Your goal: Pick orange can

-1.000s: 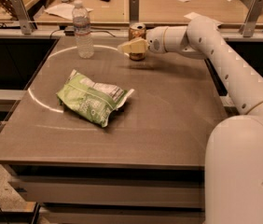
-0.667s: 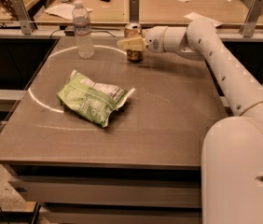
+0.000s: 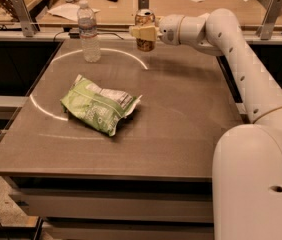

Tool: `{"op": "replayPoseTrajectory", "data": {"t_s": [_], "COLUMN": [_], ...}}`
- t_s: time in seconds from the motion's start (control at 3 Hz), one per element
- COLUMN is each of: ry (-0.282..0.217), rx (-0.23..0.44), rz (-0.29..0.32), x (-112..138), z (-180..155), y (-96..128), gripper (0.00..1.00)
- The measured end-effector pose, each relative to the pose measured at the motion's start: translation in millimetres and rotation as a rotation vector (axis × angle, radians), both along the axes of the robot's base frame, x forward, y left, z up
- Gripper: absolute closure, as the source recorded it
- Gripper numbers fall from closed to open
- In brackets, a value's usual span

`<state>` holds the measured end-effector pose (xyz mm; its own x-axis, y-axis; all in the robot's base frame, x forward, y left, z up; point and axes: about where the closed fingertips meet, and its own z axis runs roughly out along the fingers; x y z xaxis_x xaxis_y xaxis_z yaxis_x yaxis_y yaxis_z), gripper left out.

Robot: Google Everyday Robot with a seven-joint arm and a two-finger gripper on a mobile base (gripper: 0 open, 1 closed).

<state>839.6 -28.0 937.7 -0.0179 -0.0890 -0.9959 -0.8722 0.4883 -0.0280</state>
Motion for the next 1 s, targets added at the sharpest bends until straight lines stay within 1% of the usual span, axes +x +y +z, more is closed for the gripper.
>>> {"op": "replayPoseTrajectory", "data": {"t_s": [0.33, 0.67, 1.0], "ry": [0.015, 0.087, 0.087], "rx": [0.002, -0.004, -0.004], "rz": [0.017, 0.096, 0.096], "x": [-18.2, -45.2, -45.2], "z": [28.9, 46.7, 46.6], "y": [-5.2, -3.9, -3.8], "gripper": [1.0, 1.0, 1.0]}}
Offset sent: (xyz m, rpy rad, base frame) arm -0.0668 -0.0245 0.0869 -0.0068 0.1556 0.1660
